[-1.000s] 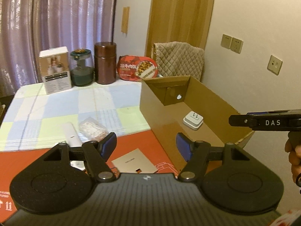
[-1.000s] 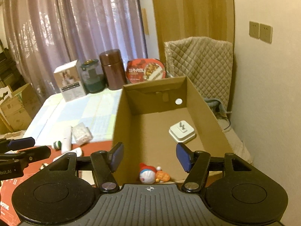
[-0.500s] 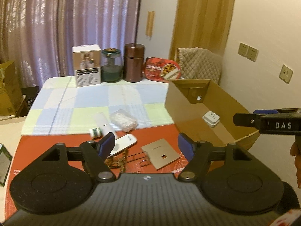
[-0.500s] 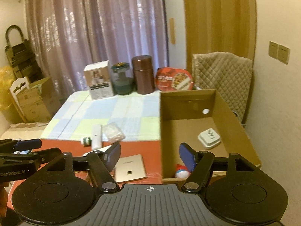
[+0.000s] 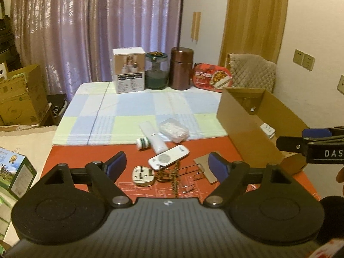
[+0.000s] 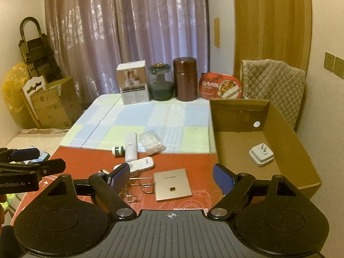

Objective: Organize rigid objects
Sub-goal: 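Withdraw both tools from the box back over the mat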

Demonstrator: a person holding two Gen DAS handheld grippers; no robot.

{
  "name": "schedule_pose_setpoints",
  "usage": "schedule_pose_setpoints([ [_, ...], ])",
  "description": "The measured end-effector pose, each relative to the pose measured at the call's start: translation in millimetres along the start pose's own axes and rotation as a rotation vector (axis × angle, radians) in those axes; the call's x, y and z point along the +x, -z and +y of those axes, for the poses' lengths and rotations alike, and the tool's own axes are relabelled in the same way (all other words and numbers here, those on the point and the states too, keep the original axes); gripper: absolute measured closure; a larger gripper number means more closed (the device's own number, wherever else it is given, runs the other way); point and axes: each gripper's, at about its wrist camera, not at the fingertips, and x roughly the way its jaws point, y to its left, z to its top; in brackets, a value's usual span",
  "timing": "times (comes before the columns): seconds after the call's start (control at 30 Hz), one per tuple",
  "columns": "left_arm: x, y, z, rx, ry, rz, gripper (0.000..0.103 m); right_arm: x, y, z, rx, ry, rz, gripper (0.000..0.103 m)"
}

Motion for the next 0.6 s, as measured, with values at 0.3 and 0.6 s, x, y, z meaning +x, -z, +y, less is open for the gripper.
schedule_pose_setpoints([
  [0.3,14.4,15.3,15.7,0.005,-0.052,0.025,0.006,20.9,16.0,6.0,-0.005,-0.033,0.025,0.017],
  [0.6,51.4,38.7,25.5,0.04,-0.083,0.076,0.004,56.7,65.3,-1.0,0.037,-0.085,0.082,0.01],
])
